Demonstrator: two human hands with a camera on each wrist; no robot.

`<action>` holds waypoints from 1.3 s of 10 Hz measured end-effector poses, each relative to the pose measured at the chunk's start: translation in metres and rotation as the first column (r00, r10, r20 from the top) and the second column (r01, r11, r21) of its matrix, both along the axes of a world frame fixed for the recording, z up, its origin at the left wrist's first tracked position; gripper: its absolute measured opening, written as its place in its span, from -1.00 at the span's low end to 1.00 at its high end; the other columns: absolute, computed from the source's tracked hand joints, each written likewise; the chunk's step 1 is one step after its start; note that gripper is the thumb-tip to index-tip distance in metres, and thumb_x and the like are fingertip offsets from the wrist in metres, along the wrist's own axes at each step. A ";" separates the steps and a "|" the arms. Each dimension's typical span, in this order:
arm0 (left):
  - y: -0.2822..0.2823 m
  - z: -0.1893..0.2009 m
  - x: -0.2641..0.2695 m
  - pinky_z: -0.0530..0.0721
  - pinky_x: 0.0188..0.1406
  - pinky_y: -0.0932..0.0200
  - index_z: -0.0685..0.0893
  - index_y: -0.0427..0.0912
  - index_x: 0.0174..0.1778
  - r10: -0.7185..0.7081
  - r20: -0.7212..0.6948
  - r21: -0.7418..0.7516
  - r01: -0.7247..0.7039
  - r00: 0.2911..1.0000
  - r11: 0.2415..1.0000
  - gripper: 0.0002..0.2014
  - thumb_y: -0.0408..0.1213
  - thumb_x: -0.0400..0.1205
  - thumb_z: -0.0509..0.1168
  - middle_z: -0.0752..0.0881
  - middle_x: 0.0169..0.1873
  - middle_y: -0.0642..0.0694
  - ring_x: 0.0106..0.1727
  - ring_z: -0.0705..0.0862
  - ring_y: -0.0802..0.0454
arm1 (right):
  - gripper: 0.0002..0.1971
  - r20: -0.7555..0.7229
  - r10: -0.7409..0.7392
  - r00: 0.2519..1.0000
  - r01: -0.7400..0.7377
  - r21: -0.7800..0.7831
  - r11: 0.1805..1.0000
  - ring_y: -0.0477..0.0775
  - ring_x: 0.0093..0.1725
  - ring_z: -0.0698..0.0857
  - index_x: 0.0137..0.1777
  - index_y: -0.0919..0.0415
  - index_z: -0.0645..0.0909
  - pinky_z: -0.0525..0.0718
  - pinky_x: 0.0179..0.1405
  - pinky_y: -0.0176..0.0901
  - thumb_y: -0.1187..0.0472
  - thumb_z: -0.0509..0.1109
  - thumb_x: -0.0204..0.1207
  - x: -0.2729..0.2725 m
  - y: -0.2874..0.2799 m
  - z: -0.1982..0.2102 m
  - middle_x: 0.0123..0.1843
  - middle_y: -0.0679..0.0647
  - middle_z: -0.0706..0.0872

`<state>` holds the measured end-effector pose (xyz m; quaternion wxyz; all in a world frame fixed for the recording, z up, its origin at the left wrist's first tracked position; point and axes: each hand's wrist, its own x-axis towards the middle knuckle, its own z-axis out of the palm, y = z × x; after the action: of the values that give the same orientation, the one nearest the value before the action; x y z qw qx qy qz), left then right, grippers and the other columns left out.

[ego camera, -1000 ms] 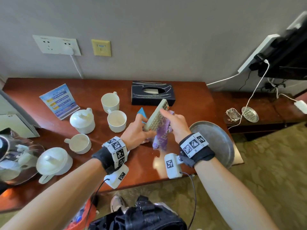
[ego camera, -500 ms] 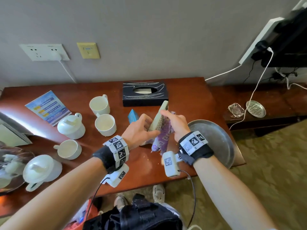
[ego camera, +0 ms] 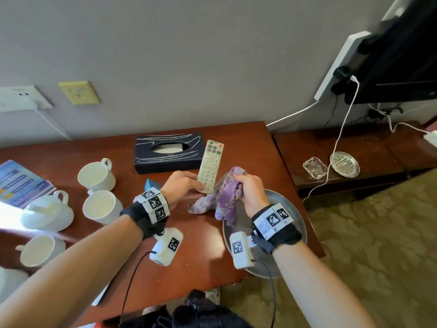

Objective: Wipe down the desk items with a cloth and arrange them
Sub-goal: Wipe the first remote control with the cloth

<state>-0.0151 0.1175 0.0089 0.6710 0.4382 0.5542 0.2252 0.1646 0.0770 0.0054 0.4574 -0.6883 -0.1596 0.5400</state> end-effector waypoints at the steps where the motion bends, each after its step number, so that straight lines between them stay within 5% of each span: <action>1: 0.023 -0.011 0.025 0.81 -0.15 0.24 0.79 -0.37 0.03 -0.009 0.039 -0.027 0.010 0.999 1.000 -0.80 -0.64 0.58 0.35 0.86 -0.03 -0.22 -0.05 0.86 -0.05 | -0.73 -0.007 -0.066 0.998 0.066 -0.036 0.997 0.24 -0.19 0.64 0.15 0.61 0.60 0.68 -0.01 0.17 0.35 0.36 0.60 0.028 0.000 -0.010 -0.06 0.44 0.71; 3: 0.069 -0.039 0.080 0.78 -0.23 0.34 0.78 -0.38 0.06 -0.030 -0.015 -0.051 0.029 0.999 0.998 -0.84 -0.54 0.59 0.41 0.85 -0.01 -0.20 -0.19 0.81 0.09 | -0.85 0.042 -0.154 0.987 0.158 -0.099 0.982 0.28 -0.07 0.80 0.04 0.47 0.68 0.74 0.10 0.17 0.40 0.33 0.62 0.080 0.011 -0.032 -0.03 0.34 0.80; 5: 0.108 -0.074 0.132 0.81 -0.23 0.23 0.73 -0.50 0.19 0.119 0.031 -0.192 -0.111 0.992 0.975 -0.74 -0.58 0.58 0.42 0.79 0.17 -0.34 0.08 0.81 -0.15 | -0.86 0.086 -0.208 0.974 0.221 -0.202 0.954 0.38 0.00 0.81 0.00 0.41 0.71 0.71 0.16 0.33 0.33 0.38 0.57 0.115 0.028 -0.056 0.02 0.38 0.81; 6: 0.121 -0.087 0.157 0.80 0.11 -0.06 0.64 -0.48 0.30 0.124 -0.017 -0.206 -0.125 0.992 0.970 -0.67 -0.52 0.61 0.40 0.73 0.24 -0.39 0.26 0.75 -0.30 | -0.85 0.092 -0.211 0.973 0.227 -0.232 0.946 0.38 -0.06 0.81 -0.02 0.43 0.73 0.73 0.04 0.28 0.32 0.40 0.55 0.128 0.032 -0.070 -0.07 0.35 0.82; 8: 0.149 -0.116 0.199 0.81 0.10 -0.11 0.58 -0.51 0.37 0.183 -0.063 -0.244 -0.193 0.981 0.950 -0.63 -0.53 0.64 0.36 0.71 0.28 -0.43 0.03 0.81 -0.15 | -0.86 0.113 -0.218 0.969 0.240 -0.247 0.939 0.24 -0.14 0.77 -0.14 0.35 0.71 0.67 -0.08 0.07 0.40 0.34 0.60 0.155 0.045 -0.083 -0.17 0.24 0.78; 9: 0.162 -0.133 0.208 0.65 0.30 0.16 0.57 -0.28 0.52 -0.081 -0.180 -0.185 0.047 0.980 0.982 -0.57 -0.19 0.75 0.32 0.65 0.43 -0.27 0.24 0.75 -0.15 | -0.84 0.113 -0.224 0.968 0.246 -0.238 0.940 0.21 -0.17 0.76 -0.16 0.33 0.69 0.67 -0.11 0.03 0.41 0.32 0.62 0.166 0.048 -0.087 -0.20 0.20 0.77; 10: 0.163 -0.150 0.211 0.54 0.28 0.22 0.49 -0.05 0.61 -0.282 -0.439 0.002 0.314 0.853 0.949 -0.47 0.09 0.74 0.23 0.62 0.49 -0.15 0.44 0.63 -0.14 | -0.86 0.112 -0.231 0.966 0.252 -0.228 0.941 0.18 -0.17 0.75 -0.11 0.32 0.70 0.65 -0.20 -0.03 0.41 0.31 0.62 0.172 0.048 -0.093 -0.19 0.18 0.76; 11: 0.165 -0.148 0.223 0.77 0.15 0.08 0.61 -0.38 0.45 -0.085 -0.267 -0.139 0.049 0.960 0.989 -0.54 -0.26 0.66 0.43 0.74 0.25 -0.31 0.21 0.77 -0.22 | -0.87 0.099 -0.235 0.967 0.251 -0.214 0.944 0.18 -0.12 0.76 -0.01 0.36 0.70 0.67 -0.16 -0.02 0.40 0.30 0.63 0.175 0.048 -0.097 -0.14 0.19 0.77; 12: 0.168 -0.149 0.230 0.86 -0.18 -0.01 0.73 -0.42 0.10 -0.166 -0.466 -0.095 0.138 0.869 0.986 -0.70 -0.32 0.54 0.54 0.82 -0.02 -0.29 -0.07 0.84 -0.16 | -0.83 0.080 -0.205 0.975 0.217 -0.189 0.958 0.11 -0.11 0.76 0.01 0.27 0.71 0.70 -0.07 -0.01 0.41 0.27 0.66 0.174 0.048 -0.100 -0.10 0.16 0.79; 13: 0.169 -0.143 0.228 0.83 -0.10 0.01 0.74 -0.31 0.09 -0.250 -0.579 -0.104 0.235 0.776 0.967 -0.65 -0.15 0.52 0.58 0.82 -0.01 -0.17 -0.04 0.84 -0.15 | -0.78 0.088 -0.167 0.982 0.180 -0.175 0.968 0.14 0.01 0.78 0.01 0.15 0.75 0.69 0.22 0.14 0.39 0.28 0.68 0.171 0.049 -0.102 -0.05 0.14 0.83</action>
<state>0.2131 0.2865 -0.1342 0.4957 0.5451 0.6759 -0.0166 0.3355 0.1259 -0.0966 0.4321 -0.7575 -0.0653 0.4850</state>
